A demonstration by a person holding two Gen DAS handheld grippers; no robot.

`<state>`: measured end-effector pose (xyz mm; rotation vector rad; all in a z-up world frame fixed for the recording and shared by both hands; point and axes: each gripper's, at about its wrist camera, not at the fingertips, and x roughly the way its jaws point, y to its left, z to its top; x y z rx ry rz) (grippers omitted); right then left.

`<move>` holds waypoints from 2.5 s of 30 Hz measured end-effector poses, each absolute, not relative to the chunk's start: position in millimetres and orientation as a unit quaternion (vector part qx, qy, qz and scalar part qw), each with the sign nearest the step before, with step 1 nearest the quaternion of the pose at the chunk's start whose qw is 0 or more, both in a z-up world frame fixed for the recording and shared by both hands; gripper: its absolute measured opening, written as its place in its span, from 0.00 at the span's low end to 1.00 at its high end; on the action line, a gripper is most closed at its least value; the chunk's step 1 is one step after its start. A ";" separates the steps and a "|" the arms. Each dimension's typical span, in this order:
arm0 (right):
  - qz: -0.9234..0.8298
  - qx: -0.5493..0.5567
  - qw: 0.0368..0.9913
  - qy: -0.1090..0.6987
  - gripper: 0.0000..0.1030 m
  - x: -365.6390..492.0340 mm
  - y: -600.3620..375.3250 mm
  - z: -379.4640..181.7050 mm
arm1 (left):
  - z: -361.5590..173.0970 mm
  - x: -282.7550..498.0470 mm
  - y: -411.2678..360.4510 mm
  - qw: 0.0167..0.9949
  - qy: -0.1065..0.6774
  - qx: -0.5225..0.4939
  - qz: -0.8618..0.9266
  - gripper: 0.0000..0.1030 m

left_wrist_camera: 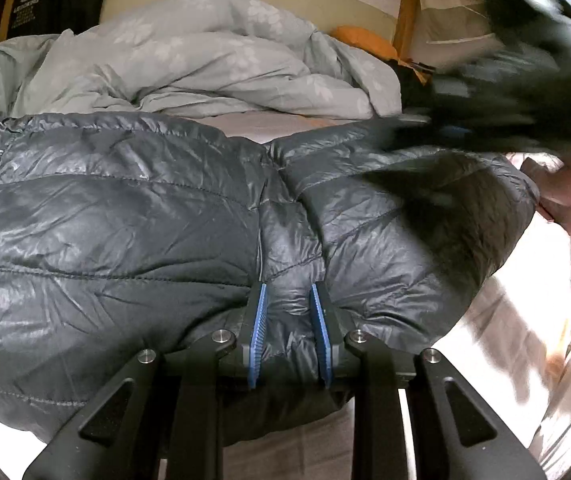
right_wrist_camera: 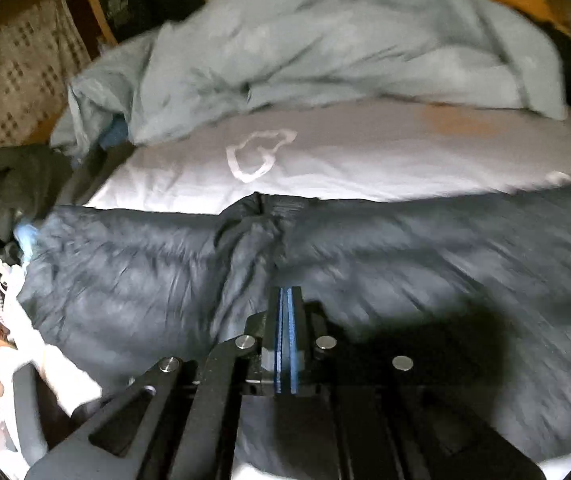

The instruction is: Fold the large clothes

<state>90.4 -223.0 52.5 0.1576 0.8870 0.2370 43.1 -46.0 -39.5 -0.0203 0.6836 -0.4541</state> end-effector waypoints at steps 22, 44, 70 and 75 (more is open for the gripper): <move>-0.015 0.407 0.849 0.336 0.82 7.1 -370.9 -20.1 | -35.6 37.4 -42.0 0.920 0.321 -0.008 -0.223 0.25; 0.052 0.148 0.963 0.220 0.33 -12.1 -216.8 122.1 | 51.9 26.3 3.5 0.955 0.229 -0.024 -0.187 0.64; 0.160 -0.077 0.946 0.271 0.71 -7.1 27.0 36.3 | 111.3 44.7 190.3 0.964 0.223 -0.139 -0.049 0.77; 0.163 -0.030 0.952 0.259 0.79 -26.2 -2.4 60.0 | 111.0 42.6 184.3 0.967 0.220 -0.123 -0.047 0.78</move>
